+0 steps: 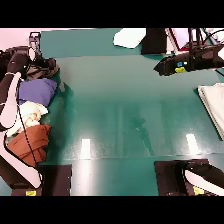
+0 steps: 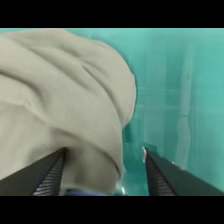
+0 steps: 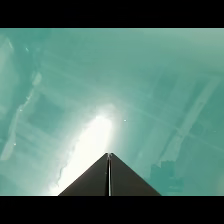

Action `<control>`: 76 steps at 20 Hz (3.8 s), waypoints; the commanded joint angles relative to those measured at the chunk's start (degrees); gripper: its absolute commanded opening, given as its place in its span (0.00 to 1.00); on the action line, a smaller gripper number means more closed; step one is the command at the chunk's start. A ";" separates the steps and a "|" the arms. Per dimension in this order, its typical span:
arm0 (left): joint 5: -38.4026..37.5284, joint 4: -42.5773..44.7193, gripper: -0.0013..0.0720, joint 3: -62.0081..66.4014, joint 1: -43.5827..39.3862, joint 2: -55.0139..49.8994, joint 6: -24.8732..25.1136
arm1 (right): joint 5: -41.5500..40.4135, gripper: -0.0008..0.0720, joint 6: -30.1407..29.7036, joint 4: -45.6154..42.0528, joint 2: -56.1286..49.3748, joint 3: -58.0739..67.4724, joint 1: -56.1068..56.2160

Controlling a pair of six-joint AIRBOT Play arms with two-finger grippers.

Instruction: Fold the shirts.

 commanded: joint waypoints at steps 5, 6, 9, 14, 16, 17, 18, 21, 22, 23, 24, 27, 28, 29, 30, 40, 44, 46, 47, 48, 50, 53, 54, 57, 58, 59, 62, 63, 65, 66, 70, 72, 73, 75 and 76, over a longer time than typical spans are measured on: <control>2.62 0.31 0.29 0.00 0.35 -1.53 0.11 | 0.33 0.03 0.00 0.02 0.02 0.04 0.02; 2.05 0.26 0.05 0.02 0.35 -1.53 0.11 | 0.33 0.03 0.00 0.04 0.04 0.04 0.04; -4.35 0.04 0.06 3.72 0.33 -1.14 0.24 | -0.33 0.03 0.00 0.00 0.68 0.04 0.02; -2.12 0.20 0.06 12.57 -2.93 13.99 8.33 | -3.34 0.03 0.00 -1.95 4.44 5.05 0.02; -1.36 0.13 0.06 12.55 -6.21 23.21 10.99 | -3.41 0.03 -0.02 -2.19 4.44 10.60 0.02; -1.97 0.11 0.06 12.55 -8.11 27.04 11.96 | -3.32 0.03 -0.02 -2.16 4.17 13.35 0.02; -3.48 0.02 0.06 12.55 -10.45 30.62 13.77 | -3.39 0.03 -0.02 -2.19 3.85 16.11 0.02; -9.62 -0.04 0.06 12.48 -18.45 36.92 16.39 | -3.02 0.03 -0.02 -2.62 2.64 23.43 0.02; -11.89 -0.28 0.06 12.44 -21.62 37.55 16.72 | -2.58 0.03 -0.02 -3.96 2.16 25.66 0.02; -13.77 -0.28 0.06 11.93 -24.92 37.55 16.70 | -1.81 0.03 0.00 -5.18 1.68 27.89 0.02; -14.45 -0.35 0.06 10.16 -27.93 37.53 16.70 | -0.79 0.03 0.00 -6.69 1.16 30.25 0.02; -14.29 -1.14 0.06 0.13 -37.07 36.59 16.68 | 2.43 0.03 0.07 -8.61 -0.44 36.24 0.02; -14.29 -2.16 0.06 -3.50 -39.36 35.91 16.68 | 3.58 0.03 0.07 -8.59 -0.92 37.73 0.02; -14.12 -4.31 0.06 -7.13 -41.07 35.32 16.61 | 4.20 0.03 0.07 -8.59 -1.05 38.38 0.02; -14.03 -8.26 0.10 -10.67 -41.94 34.58 16.65 | 4.33 0.03 0.07 -8.55 -1.05 38.36 0.02; -7.72 -23.34 0.79 -25.05 -25.92 33.35 4.61 | 4.72 0.03 0.17 -8.48 1.92 30.73 0.02; -0.48 -39.06 0.79 -37.83 -23.91 28.81 7.89 | 1.11 0.03 0.26 -7.48 3.67 25.64 0.02; 0.04 -44.39 0.79 -38.36 -24.68 23.30 10.75 | 0.68 0.03 1.81 -7.48 3.80 24.20 0.02; 1.03 -46.95 0.79 -38.32 -24.98 20.96 11.23 | 0.70 0.03 2.40 -7.48 3.80 23.58 0.02; 2.29 -48.96 0.79 -38.32 -25.38 18.88 11.37 | 0.68 0.03 2.60 -7.45 3.80 23.15 0.02; 3.10 -50.03 0.79 -38.25 -26.23 15.98 11.37 | 0.66 0.03 2.60 -7.48 3.80 22.38 0.02; 4.20 -50.18 0.79 -38.25 -28.20 14.23 11.19 | 0.66 0.03 2.60 -7.50 3.78 22.40 0.02; 4.79 -50.16 0.72 -37.92 -28.46 14.23 11.10 | 0.76 0.03 2.60 -7.50 3.78 22.40 0.02; 2.34 -48.09 0.06 -34.23 -26.51 14.27 11.30 | 5.57 0.03 2.60 -7.91 3.78 22.36 -1.20; 0.79 -46.88 0.06 -32.35 -25.35 14.36 11.32 | 9.25 0.03 2.60 -7.91 3.80 21.77 -2.56; -0.46 -45.03 0.06 -30.29 -24.00 14.69 11.32 | 13.20 0.03 2.60 -7.76 3.85 19.87 -4.50; -3.52 -39.04 0.06 -25.35 -20.81 15.89 11.30 | 22.29 0.03 2.40 -7.48 3.82 7.78 -11.34; -4.55 -37.83 0.06 -24.33 -20.04 15.98 11.30 | 22.93 0.04 1.44 -7.43 3.82 2.29 -13.05; -5.33 -36.76 0.06 -23.69 -19.19 16.00 11.28 | 21.57 0.51 -1.57 -4.33 3.76 -10.47 -15.34; -5.57 -36.44 0.06 -23.71 -19.19 15.98 11.10 | 18.97 0.80 -2.19 -0.20 3.54 -17.18 -16.11; -5.55 -35.98 0.06 -23.74 -19.19 15.98 11.08 | 9.31 0.67 -12.39 18.62 -1.81 -34.42 -14.71; -5.55 -35.98 0.06 -23.74 -19.19 15.98 11.08 | 6.84 0.62 -15.72 22.88 -5.95 -36.22 -10.67; -5.62 -35.98 0.06 -23.74 -19.19 15.98 11.08 | 5.38 0.62 -16.04 22.84 -8.09 -35.91 -7.98; -5.79 -35.98 0.06 -23.74 -19.19 15.98 11.08 | 2.62 0.62 -16.94 21.97 -11.76 -34.34 -4.00; -6.01 -35.95 0.06 -23.74 -19.19 15.98 11.08 | 1.77 0.62 -16.96 21.99 -13.57 -33.03 -2.38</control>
